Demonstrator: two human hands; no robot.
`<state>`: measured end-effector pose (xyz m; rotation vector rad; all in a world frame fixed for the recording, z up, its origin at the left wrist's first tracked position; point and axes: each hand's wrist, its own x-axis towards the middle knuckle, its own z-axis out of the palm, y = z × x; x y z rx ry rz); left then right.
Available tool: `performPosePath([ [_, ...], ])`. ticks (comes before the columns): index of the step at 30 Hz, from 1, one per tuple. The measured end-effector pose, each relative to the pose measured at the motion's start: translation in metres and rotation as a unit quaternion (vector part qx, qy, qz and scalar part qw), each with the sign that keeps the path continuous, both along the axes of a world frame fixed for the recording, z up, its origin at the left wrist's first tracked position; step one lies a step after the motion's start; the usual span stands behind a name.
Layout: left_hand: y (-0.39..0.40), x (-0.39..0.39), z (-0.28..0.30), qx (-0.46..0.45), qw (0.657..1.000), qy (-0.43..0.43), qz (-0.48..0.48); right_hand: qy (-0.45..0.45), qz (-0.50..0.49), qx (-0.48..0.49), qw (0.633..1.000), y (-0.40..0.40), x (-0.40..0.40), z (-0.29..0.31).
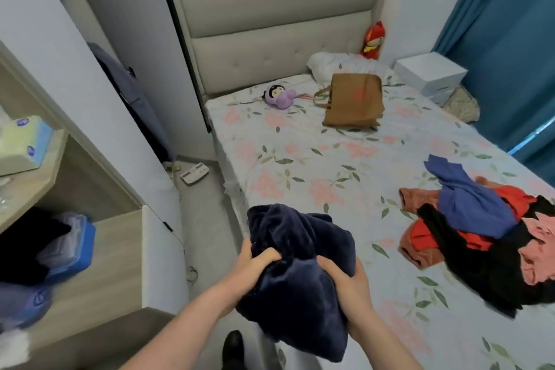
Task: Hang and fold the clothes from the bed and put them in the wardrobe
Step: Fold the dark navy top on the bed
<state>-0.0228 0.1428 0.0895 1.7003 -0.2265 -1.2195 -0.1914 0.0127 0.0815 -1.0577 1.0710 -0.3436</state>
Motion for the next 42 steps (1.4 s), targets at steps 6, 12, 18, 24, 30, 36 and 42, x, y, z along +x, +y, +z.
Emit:
performPosePath([
  [6, 0.025, 0.039, 0.019, -0.014, 0.999, -0.018, 0.039, 0.017, -0.024, -0.009, 1.000, 0.020, 0.046, 0.015],
  [12, 0.045, 0.115, 0.039, -0.107, 0.985, 0.100, 0.095, -0.023, -0.040, 0.000, 0.999, 0.028, 0.108, 0.046],
  [18, 0.058, 0.146, 0.025, -0.061, 0.970, 0.221, 0.085, -0.057, -0.026, 0.033, 0.997, 0.033, 0.152, 0.065],
  [24, 0.060, 0.140, 0.014, -0.103, 0.953, 0.275, 0.074, -0.061, 0.013, 0.073, 0.995, 0.041, 0.173, 0.068],
  [30, 0.049, 0.187, 0.030, -0.132, 0.948, 0.285, 0.046, -0.035, -0.036, 0.015, 0.999, 0.027, 0.177, 0.088],
  [36, 0.035, 0.217, 0.058, -0.207, 0.960, 0.190, 0.007, -0.016, -0.063, -0.106, 0.992, 0.012, 0.208, 0.094],
  [42, 0.015, 0.252, 0.066, -0.141, 0.988, -0.039, 0.041, -0.016, -0.015, -0.117, 0.993, -0.009, 0.261, 0.075],
])
